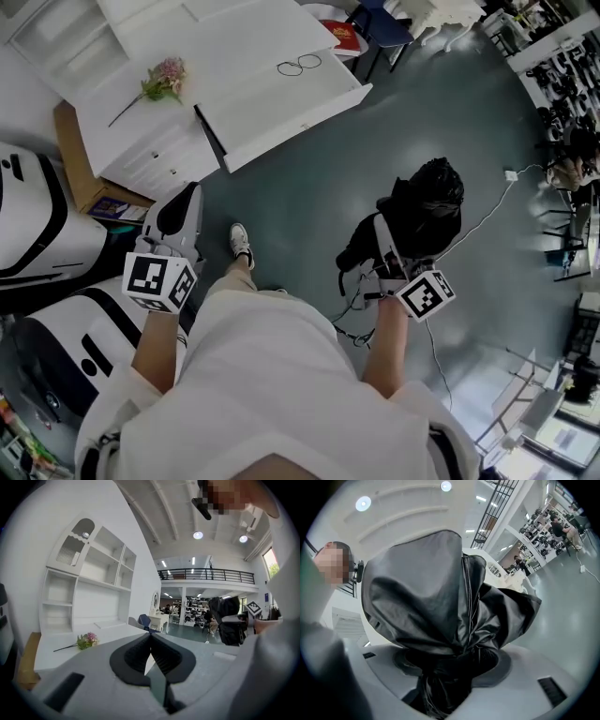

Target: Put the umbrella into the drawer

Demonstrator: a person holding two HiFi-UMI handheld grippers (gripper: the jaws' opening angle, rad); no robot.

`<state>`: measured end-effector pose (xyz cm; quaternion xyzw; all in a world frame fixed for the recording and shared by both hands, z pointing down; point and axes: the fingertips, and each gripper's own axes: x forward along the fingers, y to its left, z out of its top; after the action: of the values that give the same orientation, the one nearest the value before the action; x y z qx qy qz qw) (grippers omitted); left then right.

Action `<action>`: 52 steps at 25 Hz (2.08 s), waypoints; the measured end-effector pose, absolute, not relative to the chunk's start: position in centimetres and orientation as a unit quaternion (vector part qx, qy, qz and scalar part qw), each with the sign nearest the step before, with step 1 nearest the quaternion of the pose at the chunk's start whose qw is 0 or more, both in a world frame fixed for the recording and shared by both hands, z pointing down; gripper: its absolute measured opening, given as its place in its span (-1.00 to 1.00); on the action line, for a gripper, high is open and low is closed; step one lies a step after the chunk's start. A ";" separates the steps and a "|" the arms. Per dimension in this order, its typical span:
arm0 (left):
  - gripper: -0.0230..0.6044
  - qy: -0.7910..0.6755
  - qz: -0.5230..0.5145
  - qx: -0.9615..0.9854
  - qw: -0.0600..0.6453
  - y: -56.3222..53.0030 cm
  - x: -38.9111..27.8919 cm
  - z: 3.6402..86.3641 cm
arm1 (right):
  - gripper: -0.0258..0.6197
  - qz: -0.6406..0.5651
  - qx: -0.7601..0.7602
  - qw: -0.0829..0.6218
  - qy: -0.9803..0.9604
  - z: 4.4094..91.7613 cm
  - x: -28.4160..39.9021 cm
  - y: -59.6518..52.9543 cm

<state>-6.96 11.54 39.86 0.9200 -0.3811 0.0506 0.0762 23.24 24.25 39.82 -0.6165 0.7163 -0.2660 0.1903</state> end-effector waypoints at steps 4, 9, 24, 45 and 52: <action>-0.88 -0.385 0.050 0.918 0.088 5.1 -7.7 40.1 | -0.15 -0.281 -0.604 0.199 0.719 39.3 22.3 16.9; -0.88 -0.348 0.023 0.928 0.131 -1.9 -7.0 39.5 | -0.15 -0.286 -0.600 0.209 0.718 38.0 20.7 8.6; -0.88 -0.265 0.024 0.949 0.170 -10.9 -2.7 41.3 | -0.15 -0.313 -0.646 0.218 0.661 39.1 21.5 2.5; -0.88 -0.333 0.065 0.925 0.170 -16.2 3.9 40.6 | -0.14 -0.408 -0.555 0.238 0.685 45.8 26.8 -11.7; -0.88 -0.361 0.098 0.910 0.177 -16.6 5.2 42.3 | -0.14 -0.477 -0.546 0.237 0.646 51.8 27.7 -15.0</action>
<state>5.18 -16.58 42.32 0.9104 -0.3607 0.0975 0.1774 27.75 -15.00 51.77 -0.5464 0.6460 -0.4775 0.2370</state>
